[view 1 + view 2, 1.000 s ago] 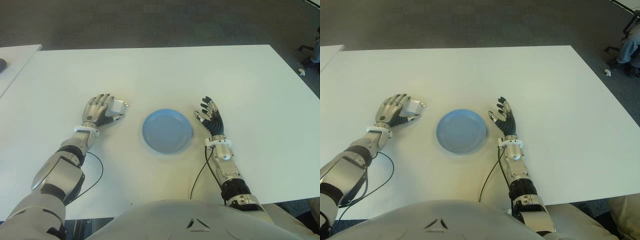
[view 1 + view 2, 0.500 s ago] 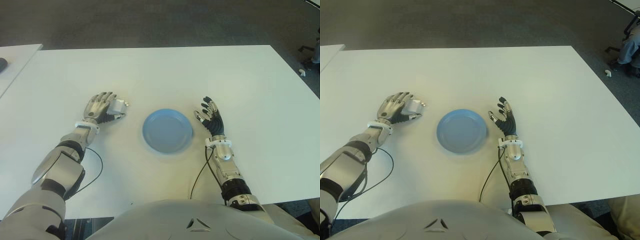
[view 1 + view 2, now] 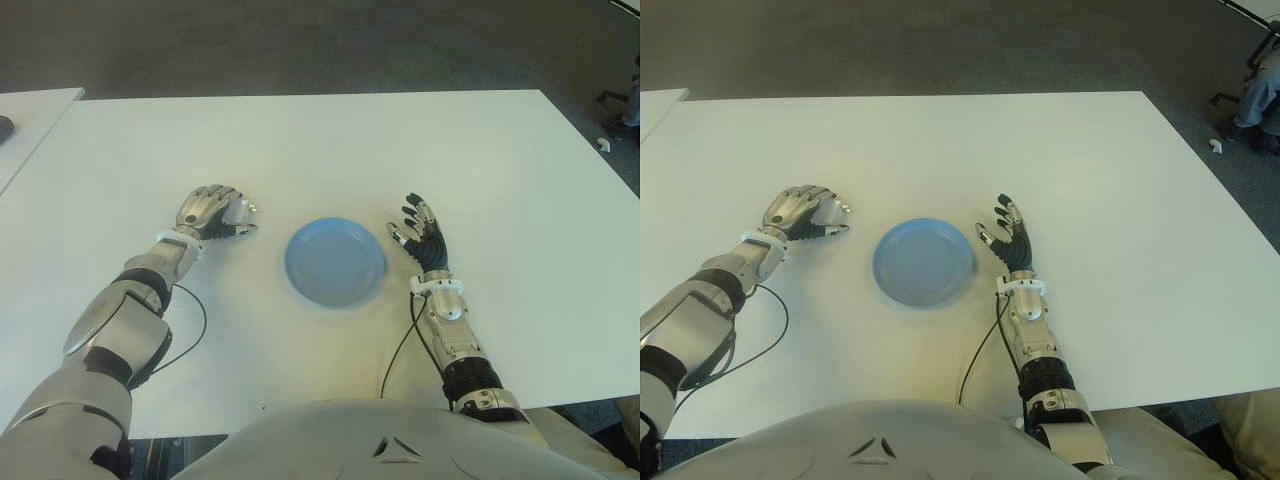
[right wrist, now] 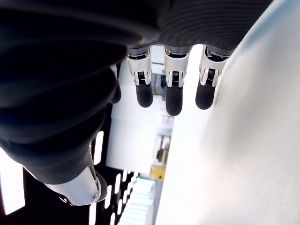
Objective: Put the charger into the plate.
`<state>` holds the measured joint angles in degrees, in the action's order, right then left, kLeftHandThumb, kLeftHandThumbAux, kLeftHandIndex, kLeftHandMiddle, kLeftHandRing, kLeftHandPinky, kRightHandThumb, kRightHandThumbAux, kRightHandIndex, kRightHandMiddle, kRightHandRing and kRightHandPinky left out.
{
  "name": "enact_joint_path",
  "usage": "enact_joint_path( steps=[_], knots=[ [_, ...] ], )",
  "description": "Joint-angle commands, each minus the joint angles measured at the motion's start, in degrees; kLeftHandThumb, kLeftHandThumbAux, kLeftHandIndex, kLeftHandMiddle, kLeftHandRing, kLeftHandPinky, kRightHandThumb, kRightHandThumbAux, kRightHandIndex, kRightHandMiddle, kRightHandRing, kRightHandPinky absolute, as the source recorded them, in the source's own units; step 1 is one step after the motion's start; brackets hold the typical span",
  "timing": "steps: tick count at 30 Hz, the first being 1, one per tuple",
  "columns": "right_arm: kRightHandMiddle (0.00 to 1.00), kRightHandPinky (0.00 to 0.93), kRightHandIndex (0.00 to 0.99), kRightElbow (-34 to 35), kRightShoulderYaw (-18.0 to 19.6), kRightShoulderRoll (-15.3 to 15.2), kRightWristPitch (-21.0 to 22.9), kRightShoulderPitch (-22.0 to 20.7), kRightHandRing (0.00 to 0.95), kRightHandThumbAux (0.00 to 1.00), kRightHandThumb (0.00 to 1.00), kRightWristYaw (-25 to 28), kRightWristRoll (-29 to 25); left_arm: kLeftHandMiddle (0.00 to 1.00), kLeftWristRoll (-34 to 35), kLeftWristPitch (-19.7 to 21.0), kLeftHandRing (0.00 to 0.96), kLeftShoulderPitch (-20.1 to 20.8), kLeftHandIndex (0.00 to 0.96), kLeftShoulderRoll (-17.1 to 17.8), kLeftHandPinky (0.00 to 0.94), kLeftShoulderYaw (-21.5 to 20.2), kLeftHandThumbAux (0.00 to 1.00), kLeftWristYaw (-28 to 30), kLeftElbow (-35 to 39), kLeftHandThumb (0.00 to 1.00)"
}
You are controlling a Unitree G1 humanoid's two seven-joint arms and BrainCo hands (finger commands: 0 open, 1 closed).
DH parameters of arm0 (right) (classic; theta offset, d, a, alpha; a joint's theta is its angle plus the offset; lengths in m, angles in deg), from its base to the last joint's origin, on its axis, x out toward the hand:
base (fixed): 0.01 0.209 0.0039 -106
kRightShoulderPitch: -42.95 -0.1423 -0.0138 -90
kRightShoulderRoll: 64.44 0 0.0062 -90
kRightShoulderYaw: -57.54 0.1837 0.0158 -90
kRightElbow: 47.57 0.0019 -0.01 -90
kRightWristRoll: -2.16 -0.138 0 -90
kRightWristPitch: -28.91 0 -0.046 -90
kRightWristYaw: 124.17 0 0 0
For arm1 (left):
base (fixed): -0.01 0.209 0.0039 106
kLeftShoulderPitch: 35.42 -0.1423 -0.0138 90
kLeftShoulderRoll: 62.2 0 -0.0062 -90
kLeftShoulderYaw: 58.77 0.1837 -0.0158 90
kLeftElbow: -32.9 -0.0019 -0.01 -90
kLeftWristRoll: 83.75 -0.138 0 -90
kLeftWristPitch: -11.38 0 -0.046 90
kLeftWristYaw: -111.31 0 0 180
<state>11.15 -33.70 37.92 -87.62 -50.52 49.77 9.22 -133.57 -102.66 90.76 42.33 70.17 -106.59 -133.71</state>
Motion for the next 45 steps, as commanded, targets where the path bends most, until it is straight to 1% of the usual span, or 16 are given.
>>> enact_joint_path(
  steps=[1,2,5,8,11,17,18,22,26,27,29,30,32,35,40,45],
  knots=[
    [0.123,0.151,0.095,-10.41,-0.66,0.37,7.80,11.02,0.125,0.772,0.189,0.84,0.39,0.589,-2.72,-0.75,0.557,0.33,0.360,-0.49,0.590,2.80,0.267,3.11,-1.03,0.258],
    [0.123,0.151,0.095,-10.40,-0.69,0.34,7.69,11.07,0.125,0.772,0.187,0.86,0.42,0.602,-2.70,-0.90,0.568,0.41,0.368,-0.44,0.602,2.95,0.266,3.64,-1.04,0.256],
    [0.127,0.162,0.096,-10.34,-0.71,0.30,7.50,11.11,0.128,0.765,0.175,0.93,0.41,0.675,-2.28,-1.04,0.631,0.72,0.441,-0.46,0.672,3.02,0.266,6.00,-1.15,0.242],
    [0.129,0.169,0.097,-10.13,-0.73,0.30,7.43,11.21,0.131,0.761,0.167,0.96,0.39,0.708,-1.73,-0.80,0.660,0.95,0.482,-0.74,0.703,2.92,0.274,8.35,-1.19,0.243],
    [0.133,0.176,0.098,-9.83,-0.81,0.31,7.39,11.39,0.137,0.757,0.155,1.04,0.40,0.757,-1.48,-0.68,0.709,1.15,0.550,-0.82,0.752,2.98,0.309,10.08,-1.07,0.271],
    [0.144,0.177,0.104,-9.63,-0.90,0.39,7.51,11.70,0.146,0.751,0.141,0.56,0.69,0.807,-1.68,-0.06,0.756,1.61,0.625,-0.57,0.778,3.61,0.360,12.69,-0.89,0.330],
    [0.145,0.177,0.105,-9.60,-0.96,0.39,7.57,11.70,0.147,0.750,0.140,0.44,0.82,0.809,-1.58,-0.23,0.758,1.66,0.629,-0.43,0.781,3.58,0.363,13.13,-0.85,0.333],
    [0.144,0.173,0.107,-9.40,-1.11,0.44,8.08,11.72,0.145,0.747,0.126,0.25,1.20,0.844,-1.09,-1.27,0.794,1.73,0.701,0.12,0.826,3.33,0.404,14.34,-0.69,0.369],
    [0.141,0.169,0.105,-9.24,-1.23,0.46,8.48,11.73,0.142,0.752,0.113,0.02,1.61,0.860,-0.68,-2.35,0.812,1.74,0.740,0.63,0.842,3.08,0.432,14.99,-0.53,0.391],
    [0.141,0.169,0.104,-9.13,-1.32,0.45,8.66,11.75,0.142,0.752,0.112,-0.11,1.79,0.861,-0.39,-3.05,0.813,1.76,0.743,0.86,0.843,2.92,0.435,15.45,-0.48,0.393],
    [0.142,0.172,0.104,-8.91,-1.50,0.47,8.95,11.81,0.142,0.757,0.110,-0.32,2.03,0.860,0.10,-4.13,0.816,1.79,0.755,1.21,0.829,2.64,0.467,16.25,-0.42,0.437],
    [0.143,0.176,0.104,-8.78,-1.57,0.50,9.08,11.85,0.144,0.758,0.109,-0.41,2.11,0.854,0.29,-4.54,0.812,1.80,0.753,1.35,0.806,2.51,0.492,16.59,-0.40,0.475],
    [0.147,0.182,0.105,-8.54,-1.69,0.54,9.34,11.93,0.149,0.759,0.108,-0.59,2.21,0.839,0.58,-4.96,0.801,1.82,0.741,1.55,0.772,2.39,0.531,17.09,-0.38,0.528],
    [0.150,0.186,0.106,-8.40,-1.88,0.55,9.43,11.99,0.153,0.758,0.107,-0.87,2.31,0.823,0.73,-4.96,0.787,1.81,0.725,1.69,0.754,2.45,0.571,17.12,-0.30,0.569],
    [0.153,0.188,0.109,-8.31,-1.96,0.63,9.32,12.00,0.158,0.748,0.074,-0.93,2.12,0.805,1.02,-3.49,0.781,1.36,0.715,1.65,0.771,1.94,0.626,14.42,-0.01,0.646],
    [0.157,0.184,0.115,-8.84,-1.93,0.56,9.19,11.75,0.163,0.729,0.038,-0.82,2.00,0.801,1.26,-2.88,0.785,0.67,0.716,1.40,0.780,1.29,0.646,11.82,0.28,0.696]
  ],
)
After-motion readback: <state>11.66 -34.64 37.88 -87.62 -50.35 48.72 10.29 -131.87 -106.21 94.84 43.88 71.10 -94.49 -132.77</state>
